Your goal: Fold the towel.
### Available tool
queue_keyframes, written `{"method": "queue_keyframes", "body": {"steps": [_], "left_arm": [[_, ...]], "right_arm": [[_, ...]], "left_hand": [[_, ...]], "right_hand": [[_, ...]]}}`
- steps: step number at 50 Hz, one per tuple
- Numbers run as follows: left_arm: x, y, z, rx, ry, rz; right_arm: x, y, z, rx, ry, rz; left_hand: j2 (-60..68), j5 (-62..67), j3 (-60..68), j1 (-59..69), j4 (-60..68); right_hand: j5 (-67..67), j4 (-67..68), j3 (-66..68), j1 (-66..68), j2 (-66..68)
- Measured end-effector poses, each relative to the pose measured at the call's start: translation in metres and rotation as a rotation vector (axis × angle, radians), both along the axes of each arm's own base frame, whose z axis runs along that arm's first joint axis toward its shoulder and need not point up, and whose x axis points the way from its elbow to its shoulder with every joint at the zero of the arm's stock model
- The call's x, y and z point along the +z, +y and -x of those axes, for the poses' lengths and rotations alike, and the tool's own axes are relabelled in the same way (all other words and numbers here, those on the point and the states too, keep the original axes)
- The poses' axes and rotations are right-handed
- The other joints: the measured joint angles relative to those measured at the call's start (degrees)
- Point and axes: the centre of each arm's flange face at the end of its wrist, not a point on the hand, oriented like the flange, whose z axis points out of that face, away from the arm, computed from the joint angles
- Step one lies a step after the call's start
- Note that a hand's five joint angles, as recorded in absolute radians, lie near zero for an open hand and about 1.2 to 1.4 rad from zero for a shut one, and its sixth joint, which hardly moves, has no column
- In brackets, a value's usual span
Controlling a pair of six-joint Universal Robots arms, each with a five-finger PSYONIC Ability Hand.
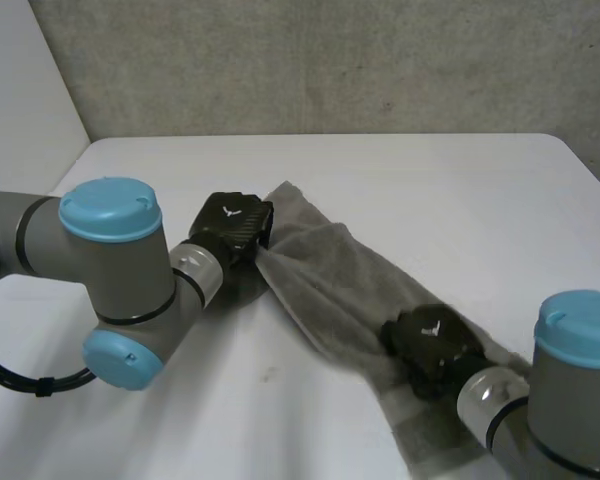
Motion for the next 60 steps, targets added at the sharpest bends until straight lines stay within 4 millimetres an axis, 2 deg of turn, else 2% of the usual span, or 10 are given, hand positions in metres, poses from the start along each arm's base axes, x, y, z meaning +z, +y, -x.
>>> {"method": "queue_keyframes", "body": {"steps": [8,13,18,21,23,29,40,51,52,60], "left_arm": [[0.016,0.005,-0.007,0.006,0.011,0.016],[0.019,0.014,-0.009,-0.001,0.010,0.013],[0.015,0.020,-0.008,-0.010,0.001,0.001],[0.011,0.020,-0.008,-0.012,-0.004,-0.007],[0.000,0.019,-0.006,-0.013,-0.015,-0.026],[-0.024,0.013,-0.003,-0.012,-0.041,-0.068],[-0.021,0.005,-0.002,-0.002,-0.029,-0.055],[-0.003,-0.006,-0.007,0.023,0.003,-0.012],[-0.002,-0.007,-0.007,0.026,0.005,-0.009],[-0.002,-0.009,-0.008,0.030,0.004,-0.009]], "right_arm": [[0.066,-0.037,0.001,-0.015,0.001,0.276],[0.086,-0.059,0.003,-0.016,0.030,0.344],[0.089,-0.090,0.001,-0.002,0.062,0.358],[0.089,-0.097,0.001,0.002,0.067,0.361],[0.087,-0.121,-0.002,0.033,0.089,0.369],[0.071,-0.136,-0.004,0.083,0.121,0.303],[0.063,-0.108,0.004,0.026,0.029,0.109],[0.072,-0.052,0.016,-0.007,-0.119,-0.010],[0.072,-0.037,0.017,0.016,-0.129,-0.025],[0.053,0.004,0.013,0.138,-0.070,-0.025]], "left_hand": [[0.0,0.1,0.0,0.0,0.0],[0.0,0.1,0.0,0.0,0.0],[0.0,0.1,0.0,0.0,0.0],[0.0,0.1,0.0,0.0,0.0],[0.0,0.1,0.0,0.0,0.0],[0.0,0.1,0.0,0.0,0.0],[0.0,0.1,0.0,0.0,0.0],[0.0,0.1,0.0,0.0,0.0],[0.0,0.1,0.0,0.0,0.0],[0.0,0.1,0.0,0.0,0.0]], "right_hand": [[0.4,0.2,1.4,5.9,1.3],[0.6,0.2,1.4,9.4,2.0],[0.7,0.2,1.4,15.3,2.0],[0.8,0.2,1.4,15.3,2.0],[0.7,0.2,1.4,15.3,2.0],[0.8,0.2,1.4,15.3,2.0],[-34.2,-36.3,-34.5,-12.2,-33.7],[-35.1,-37.1,-35.4,-13.0,-34.7],[-33.9,-35.9,-34.1,-12.5,-33.9],[-30.5,-31.1,-29.4,-8.8,-29.4]]}}
